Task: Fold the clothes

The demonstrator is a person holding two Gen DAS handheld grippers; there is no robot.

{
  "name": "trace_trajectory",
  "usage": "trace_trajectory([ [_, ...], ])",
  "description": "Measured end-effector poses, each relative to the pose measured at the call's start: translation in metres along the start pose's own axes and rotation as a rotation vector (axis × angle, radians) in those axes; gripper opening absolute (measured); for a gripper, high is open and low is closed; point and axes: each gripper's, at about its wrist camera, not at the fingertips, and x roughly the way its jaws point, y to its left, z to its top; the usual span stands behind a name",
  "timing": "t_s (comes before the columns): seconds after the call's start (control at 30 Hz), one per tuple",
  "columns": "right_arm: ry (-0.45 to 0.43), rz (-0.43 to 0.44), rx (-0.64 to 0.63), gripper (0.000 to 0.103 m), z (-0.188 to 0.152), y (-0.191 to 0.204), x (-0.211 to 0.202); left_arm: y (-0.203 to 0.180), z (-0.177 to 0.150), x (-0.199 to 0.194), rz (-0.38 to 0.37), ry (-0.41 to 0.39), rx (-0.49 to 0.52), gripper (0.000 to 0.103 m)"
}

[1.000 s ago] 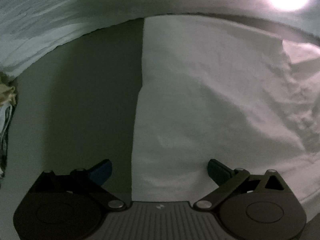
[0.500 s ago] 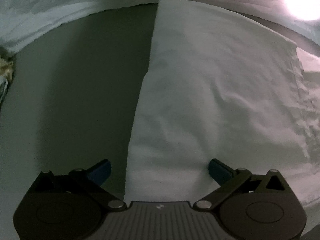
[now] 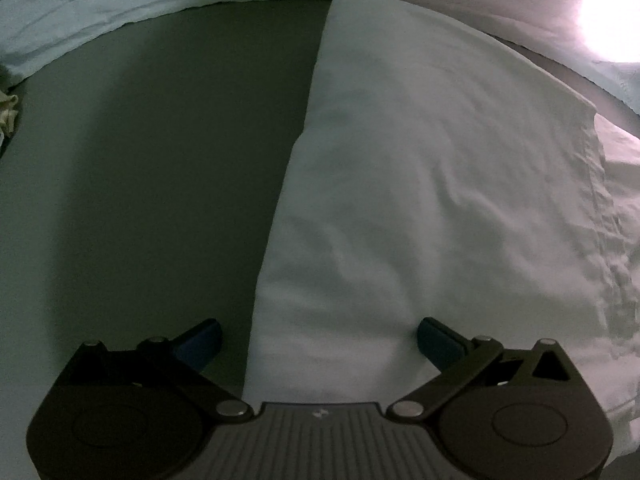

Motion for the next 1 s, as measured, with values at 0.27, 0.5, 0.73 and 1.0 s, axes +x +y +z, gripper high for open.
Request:
trace_trajectory([
  [0.27,-0.043,0.373,0.58,0.016,-0.04,-0.036,-0.015,0.001,-0.006,-0.001,-0.003,-0.048,-0.003,0.103],
  [0.5,0.094,0.634,0.695,0.016,-0.109,0.004,-0.023,0.002,-0.013,-0.002,-0.006,-0.105,-0.009,0.103],
  [0.73,0.295,0.663,0.692,0.016,-0.191,0.034,-0.041,-0.002,-0.022,-0.002,-0.016,-0.13,-0.01,0.103],
  [1.0,0.439,0.641,0.638,0.016,-0.268,0.053,-0.06,0.025,-0.039,-0.016,-0.139,-0.127,0.022,0.103],
])
